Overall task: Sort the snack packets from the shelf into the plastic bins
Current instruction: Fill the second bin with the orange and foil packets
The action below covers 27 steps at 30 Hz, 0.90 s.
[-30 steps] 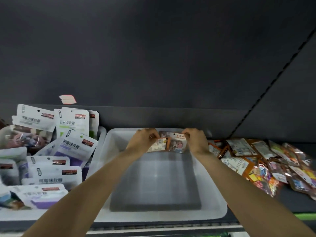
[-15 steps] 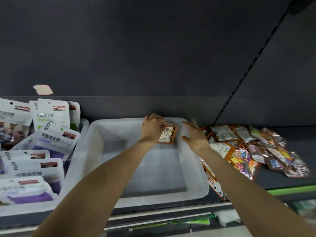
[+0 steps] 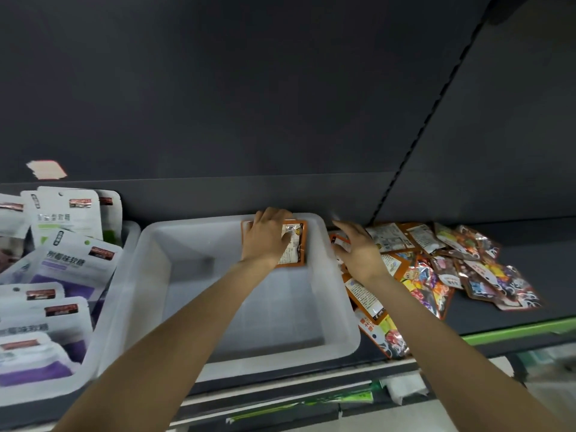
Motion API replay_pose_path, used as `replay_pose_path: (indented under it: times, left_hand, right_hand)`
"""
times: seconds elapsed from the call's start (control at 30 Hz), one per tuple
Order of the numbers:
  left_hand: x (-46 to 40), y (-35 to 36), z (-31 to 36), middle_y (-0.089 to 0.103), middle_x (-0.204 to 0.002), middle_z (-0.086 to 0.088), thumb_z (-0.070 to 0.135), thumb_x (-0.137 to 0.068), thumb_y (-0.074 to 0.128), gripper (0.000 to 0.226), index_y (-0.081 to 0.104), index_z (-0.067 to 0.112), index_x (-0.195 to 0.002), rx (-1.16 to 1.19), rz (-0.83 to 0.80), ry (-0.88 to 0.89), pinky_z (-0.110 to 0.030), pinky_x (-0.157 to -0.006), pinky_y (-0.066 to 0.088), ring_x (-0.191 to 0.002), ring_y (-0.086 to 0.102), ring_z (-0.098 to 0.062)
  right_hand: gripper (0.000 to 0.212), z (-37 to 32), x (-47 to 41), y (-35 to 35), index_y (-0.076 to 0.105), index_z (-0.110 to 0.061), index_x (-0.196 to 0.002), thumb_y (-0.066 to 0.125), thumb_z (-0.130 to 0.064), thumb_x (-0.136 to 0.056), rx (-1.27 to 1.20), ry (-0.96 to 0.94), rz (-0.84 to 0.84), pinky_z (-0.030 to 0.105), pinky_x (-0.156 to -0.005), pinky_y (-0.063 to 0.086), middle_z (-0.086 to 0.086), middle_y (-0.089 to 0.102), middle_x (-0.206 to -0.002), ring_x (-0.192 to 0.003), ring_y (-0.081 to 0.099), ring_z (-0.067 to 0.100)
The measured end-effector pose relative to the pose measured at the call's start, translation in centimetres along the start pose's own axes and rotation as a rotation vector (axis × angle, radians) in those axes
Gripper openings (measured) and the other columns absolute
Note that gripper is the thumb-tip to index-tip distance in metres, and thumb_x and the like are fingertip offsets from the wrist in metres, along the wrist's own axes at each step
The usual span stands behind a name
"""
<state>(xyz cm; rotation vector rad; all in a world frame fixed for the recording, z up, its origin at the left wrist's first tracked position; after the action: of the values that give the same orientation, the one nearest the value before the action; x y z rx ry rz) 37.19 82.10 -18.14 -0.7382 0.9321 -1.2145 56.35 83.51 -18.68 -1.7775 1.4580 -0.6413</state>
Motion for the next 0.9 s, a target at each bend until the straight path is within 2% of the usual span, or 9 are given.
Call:
replay_pose_path:
  times: [0.1, 0.2, 0.3, 0.37, 0.5, 0.63, 0.7, 0.77, 0.9]
  left_hand:
    - [0.9, 0.3, 3.8, 0.047, -0.135, -0.003, 0.020, -0.095, 0.049, 0.032, 0.050, 0.019, -0.127, 0.070, -0.058, 0.036, -0.031, -0.097, 0.037, -0.123, 0.043, -0.022]
    - [1.4, 1.9, 8.1, 0.052, -0.129, -0.004, 0.019, -0.094, 0.049, 0.030, 0.053, 0.017, -0.124, 0.185, -0.113, 0.101, -0.031, -0.096, 0.036, -0.120, 0.046, -0.023]
    - [1.1, 4.4, 11.9, 0.054, -0.126, -0.006, 0.018, -0.094, 0.049, 0.029, 0.053, 0.015, -0.123, 0.196, -0.172, 0.129, -0.033, -0.094, 0.039, -0.118, 0.048, -0.024]
    - [0.5, 6.3, 13.9, 0.051, -0.130, -0.007, 0.019, -0.095, 0.048, 0.034, 0.048, 0.017, -0.129, 0.171, -0.234, 0.114, -0.035, -0.094, 0.042, -0.121, 0.046, -0.026]
    - [-0.8, 10.4, 16.1, 0.038, -0.143, -0.010, 0.025, -0.095, 0.050, 0.054, 0.029, 0.022, -0.144, 0.037, -0.386, 0.043, -0.040, -0.098, 0.042, -0.129, 0.039, -0.028]
    - [-1.9, 13.5, 16.0, 0.022, -0.154, -0.006, 0.034, -0.090, 0.061, 0.076, 0.014, 0.027, -0.149, 0.098, -0.498, -0.061, -0.044, -0.109, 0.034, -0.140, 0.027, -0.027]
    - [-1.5, 14.3, 15.9, 0.028, -0.152, -0.007, 0.036, -0.090, 0.060, 0.074, 0.016, 0.028, -0.149, 0.035, -0.493, -0.080, -0.043, -0.107, 0.037, -0.138, 0.030, -0.027]
    - [-1.1, 14.2, 16.1, 0.043, -0.141, -0.009, 0.035, -0.092, 0.058, 0.062, 0.027, 0.028, -0.145, -0.072, -0.403, -0.042, -0.039, -0.099, 0.044, -0.130, 0.041, -0.025]
    - [-1.0, 13.8, 17.0, 0.062, -0.115, -0.007, 0.029, -0.097, 0.050, 0.032, 0.051, 0.020, -0.127, -0.212, -0.229, 0.084, -0.035, -0.095, 0.043, -0.110, 0.057, -0.024]
  right_hand:
    - [0.045, 2.7, 1.5, -2.2, 0.047, -0.013, -0.136, 0.057, -0.012, -0.092, 0.026, -0.010, 0.059, 0.023, -0.092, 0.041, 0.008, 0.049, -0.136, -0.117, 0.053, 0.025]
    - [0.043, 6.6, 1.9, -4.8, 0.051, -0.014, -0.133, 0.057, -0.008, -0.091, 0.077, 0.001, 0.069, 0.030, -0.096, 0.042, 0.011, 0.051, -0.134, -0.118, 0.052, 0.028]
    - [0.039, 10.5, 1.7, -7.3, 0.054, -0.015, -0.130, 0.054, -0.008, -0.092, 0.114, 0.070, 0.062, 0.032, -0.084, 0.047, 0.012, 0.052, -0.131, -0.107, 0.057, 0.032]
    - [0.040, 13.0, 1.1, -8.6, 0.053, -0.016, -0.131, 0.053, -0.009, -0.092, 0.158, 0.097, 0.055, 0.037, -0.087, 0.048, 0.013, 0.052, -0.131, -0.109, 0.056, 0.034]
    - [0.055, 17.4, -0.4, -9.7, 0.036, -0.018, -0.143, 0.057, -0.025, -0.093, 0.218, 0.187, -0.046, 0.038, -0.080, 0.049, 0.021, 0.056, -0.123, -0.103, 0.058, 0.039]
    - [0.082, 19.7, -1.4, -9.4, 0.020, -0.019, -0.150, 0.064, -0.044, -0.086, 0.243, 0.220, -0.186, 0.042, -0.100, 0.044, 0.014, 0.036, -0.148, -0.127, 0.045, 0.036]
    - [0.078, 19.9, -1.5, -9.1, 0.028, -0.020, -0.147, 0.064, -0.047, -0.084, 0.292, 0.198, -0.194, 0.041, -0.097, 0.047, 0.015, 0.048, -0.139, -0.121, 0.051, 0.033]
    - [0.066, 19.7, -1.4, -9.3, 0.039, -0.020, -0.142, 0.064, -0.044, -0.086, 0.361, 0.166, -0.126, 0.038, -0.087, 0.052, 0.012, 0.063, -0.118, -0.105, 0.061, 0.030]
    - [0.033, 19.3, -1.3, -9.7, 0.057, -0.012, -0.119, 0.058, -0.032, -0.093, 0.531, 0.084, -0.068, 0.032, -0.075, 0.049, 0.009, 0.068, -0.092, -0.090, 0.065, 0.026]
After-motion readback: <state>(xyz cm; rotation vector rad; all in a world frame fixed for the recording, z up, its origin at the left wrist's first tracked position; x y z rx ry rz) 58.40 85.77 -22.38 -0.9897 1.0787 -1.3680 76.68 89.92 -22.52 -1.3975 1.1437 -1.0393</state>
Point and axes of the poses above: each hand's wrist, its own x-axis away from the middle knuckle, its own y-axis out of the palm, z = x × y, the point moved 1 cm from there along -x, towards the middle knuckle
